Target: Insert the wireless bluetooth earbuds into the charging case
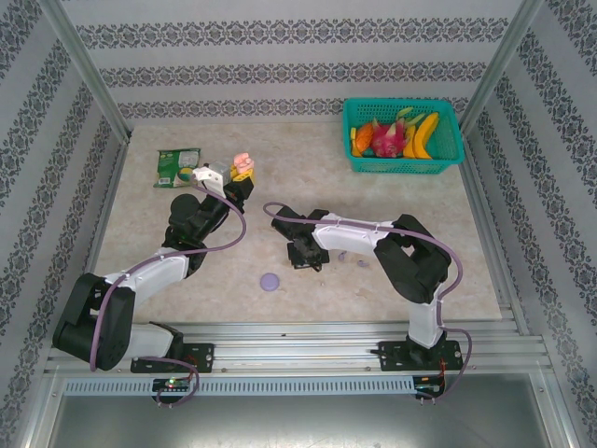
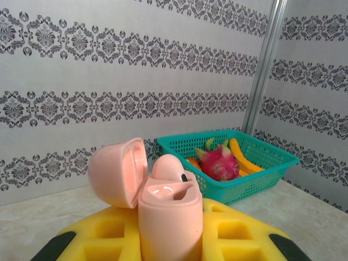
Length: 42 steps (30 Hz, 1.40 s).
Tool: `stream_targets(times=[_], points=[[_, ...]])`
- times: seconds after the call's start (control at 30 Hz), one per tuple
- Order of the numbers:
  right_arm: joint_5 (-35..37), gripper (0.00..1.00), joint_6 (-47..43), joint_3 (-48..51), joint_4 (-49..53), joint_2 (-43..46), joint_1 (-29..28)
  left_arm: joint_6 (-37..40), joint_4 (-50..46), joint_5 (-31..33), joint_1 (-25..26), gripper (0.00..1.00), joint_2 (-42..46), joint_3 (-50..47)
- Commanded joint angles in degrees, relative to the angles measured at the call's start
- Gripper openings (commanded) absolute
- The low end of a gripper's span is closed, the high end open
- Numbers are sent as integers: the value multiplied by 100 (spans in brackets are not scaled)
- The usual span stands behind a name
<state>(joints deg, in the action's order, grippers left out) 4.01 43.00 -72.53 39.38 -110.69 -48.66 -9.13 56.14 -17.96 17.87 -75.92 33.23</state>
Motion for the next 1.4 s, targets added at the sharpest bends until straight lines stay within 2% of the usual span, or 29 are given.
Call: stream_targets(times=[0.0,0.17,0.6,0.93,1.37], points=[[127,21,50,186,47,43,-73,-89,279,-109,-55,0,-11,163],[206,17,9,283,-78,226,-73,-99,241,-118,-51,0,-2,171],[546,18,-81,477,-164,1170,22,-63,129,-254,-55,0,35,153],[533,18,-395,289,-106,2070,369,-160,152,-924,-15,0,-156,72],[240,19,-900,-391,-361,3044,906,-53,3,-1675,338,0,-564,267]])
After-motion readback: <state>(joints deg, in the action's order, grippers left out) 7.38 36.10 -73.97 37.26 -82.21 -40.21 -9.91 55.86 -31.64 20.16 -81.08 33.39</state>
